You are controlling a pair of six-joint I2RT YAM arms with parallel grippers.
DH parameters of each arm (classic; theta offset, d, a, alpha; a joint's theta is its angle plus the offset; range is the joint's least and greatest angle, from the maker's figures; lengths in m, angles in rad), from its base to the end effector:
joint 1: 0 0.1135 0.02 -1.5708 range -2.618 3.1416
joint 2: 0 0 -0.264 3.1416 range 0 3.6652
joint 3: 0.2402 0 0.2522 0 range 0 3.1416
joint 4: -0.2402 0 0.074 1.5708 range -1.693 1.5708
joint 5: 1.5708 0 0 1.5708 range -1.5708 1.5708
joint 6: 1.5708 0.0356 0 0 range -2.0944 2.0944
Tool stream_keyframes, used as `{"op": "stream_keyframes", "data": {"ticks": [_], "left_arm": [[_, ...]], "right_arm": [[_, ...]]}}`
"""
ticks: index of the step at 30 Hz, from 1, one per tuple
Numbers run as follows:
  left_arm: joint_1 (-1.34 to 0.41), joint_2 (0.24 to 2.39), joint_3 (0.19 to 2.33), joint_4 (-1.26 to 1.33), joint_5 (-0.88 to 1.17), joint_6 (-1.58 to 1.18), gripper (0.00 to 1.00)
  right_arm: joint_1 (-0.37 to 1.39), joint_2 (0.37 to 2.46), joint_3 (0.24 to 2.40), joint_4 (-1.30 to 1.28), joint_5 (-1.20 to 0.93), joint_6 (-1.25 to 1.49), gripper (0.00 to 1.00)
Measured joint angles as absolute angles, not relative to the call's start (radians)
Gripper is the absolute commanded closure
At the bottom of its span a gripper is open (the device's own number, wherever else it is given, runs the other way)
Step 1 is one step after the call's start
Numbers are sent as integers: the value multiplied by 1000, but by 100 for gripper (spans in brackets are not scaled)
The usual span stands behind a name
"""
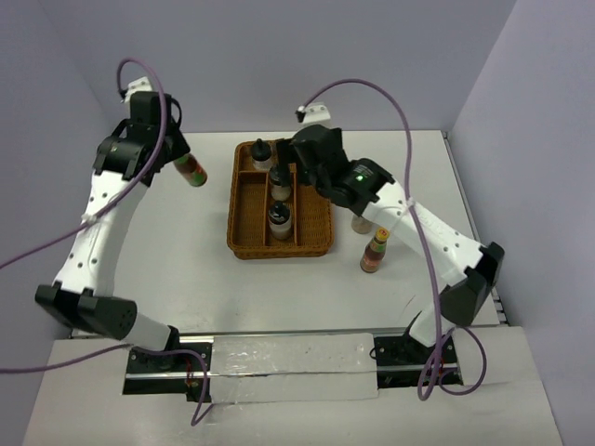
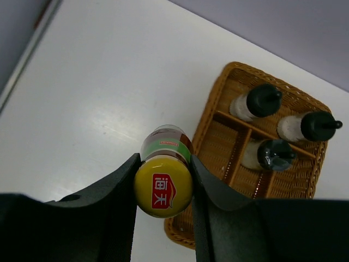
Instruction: Organize the condiment bottles
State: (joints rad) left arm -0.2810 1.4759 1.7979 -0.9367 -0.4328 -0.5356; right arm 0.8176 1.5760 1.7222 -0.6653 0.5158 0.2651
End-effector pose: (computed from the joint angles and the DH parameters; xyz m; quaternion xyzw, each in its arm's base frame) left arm 0.2878 -0.0675 0.4494 -0.2081 0.8476 -0.0034 0.4881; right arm 0.2495 0.2405 0.4205 -0.1049 0.8395 0.0610 0.5296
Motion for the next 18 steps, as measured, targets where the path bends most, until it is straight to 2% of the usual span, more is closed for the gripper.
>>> {"op": "stream_keyframes", "data": {"ticks": [5,11,18], "left_arm": [[-359,1632,1870,-910,-393,-494,90],[-449,1756,1936,-891,-353,-465,90],[-477,1836,1962,-841,-353,-438,90]], "right_arm": [[758,1435,1698,-697,568,292,1],[633,1258,1556,-776,566,366,1],[555,1169,1429,-923,558,429,2]]}}
